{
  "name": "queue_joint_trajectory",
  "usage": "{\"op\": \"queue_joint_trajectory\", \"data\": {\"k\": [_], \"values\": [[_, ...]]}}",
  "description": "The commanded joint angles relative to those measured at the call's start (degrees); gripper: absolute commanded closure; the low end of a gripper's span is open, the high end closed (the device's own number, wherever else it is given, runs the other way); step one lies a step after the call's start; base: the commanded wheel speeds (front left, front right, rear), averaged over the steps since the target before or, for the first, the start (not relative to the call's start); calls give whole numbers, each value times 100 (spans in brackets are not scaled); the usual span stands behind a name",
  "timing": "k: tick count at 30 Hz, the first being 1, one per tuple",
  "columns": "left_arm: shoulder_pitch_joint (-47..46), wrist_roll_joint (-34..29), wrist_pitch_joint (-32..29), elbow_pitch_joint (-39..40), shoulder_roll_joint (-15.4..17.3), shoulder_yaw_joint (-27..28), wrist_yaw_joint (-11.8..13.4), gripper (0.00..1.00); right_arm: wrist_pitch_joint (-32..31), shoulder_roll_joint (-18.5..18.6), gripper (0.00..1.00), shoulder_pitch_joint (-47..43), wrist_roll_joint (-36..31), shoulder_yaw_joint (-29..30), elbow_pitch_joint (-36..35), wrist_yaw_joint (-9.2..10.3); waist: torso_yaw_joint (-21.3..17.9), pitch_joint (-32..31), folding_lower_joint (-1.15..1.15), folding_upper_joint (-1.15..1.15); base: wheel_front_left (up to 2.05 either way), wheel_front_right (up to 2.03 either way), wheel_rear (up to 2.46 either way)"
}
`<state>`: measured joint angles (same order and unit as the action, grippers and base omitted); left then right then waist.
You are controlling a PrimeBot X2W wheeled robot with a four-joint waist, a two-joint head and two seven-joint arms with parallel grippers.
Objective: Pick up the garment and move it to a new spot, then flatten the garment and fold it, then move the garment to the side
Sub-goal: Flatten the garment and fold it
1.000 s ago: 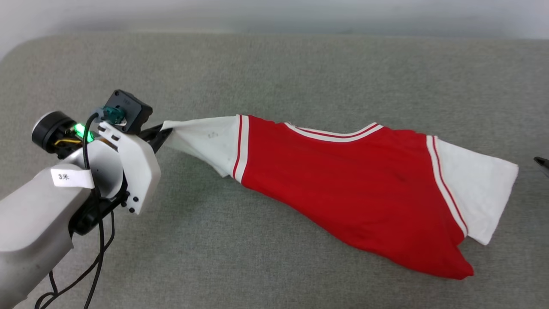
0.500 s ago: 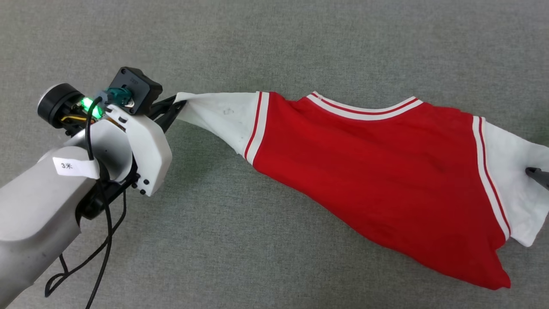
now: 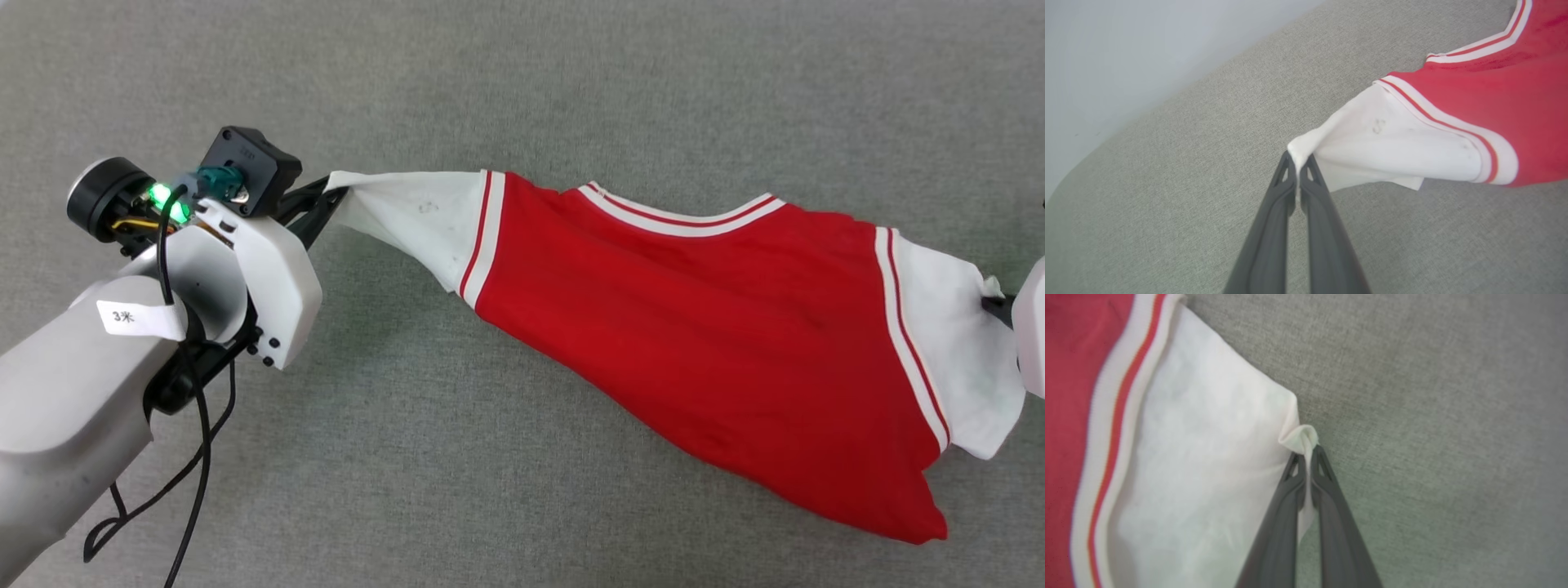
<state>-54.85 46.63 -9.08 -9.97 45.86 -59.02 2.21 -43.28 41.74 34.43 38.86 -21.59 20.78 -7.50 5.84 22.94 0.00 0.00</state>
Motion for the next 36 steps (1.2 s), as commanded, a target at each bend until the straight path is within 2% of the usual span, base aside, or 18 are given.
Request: {"op": "queue_joint_trajectory", "data": {"k": [1,2,10,18,23,29,36], "values": [[79,1,95,-21,-15,6,9,100,262,-15,100,117,-38,-79,-5,2,-63,-274,0,0,0,0,0],[79,1,95,-21,-15,6,9,100,262,-15,100,117,-38,-79,-5,2,-63,-274,0,0,0,0,0],[20,-161,493,108,54,142,184,100,1459,59,100,298,-130,200,-286,4,-157,-1016,0,0,0,0,0],[-244,-293,663,554,152,337,373,100,2050,-64,100,438,-261,629,-958,4,-181,-1537,0,0,0,0,0],[-622,-390,673,779,135,513,419,100,2252,-267,100,586,-487,1034,-1354,4,-173,-1745,0,0,0,0,0],[-1140,-447,626,864,46,698,385,100,2171,-508,100,924,-742,1343,-1653,4,-190,-1826,0,0,0,0,0],[-1778,-435,580,692,-202,881,257,100,2014,-758,100,1660,-1073,1462,-1692,4,-202,-1539,0,0,0,0,0]]}}
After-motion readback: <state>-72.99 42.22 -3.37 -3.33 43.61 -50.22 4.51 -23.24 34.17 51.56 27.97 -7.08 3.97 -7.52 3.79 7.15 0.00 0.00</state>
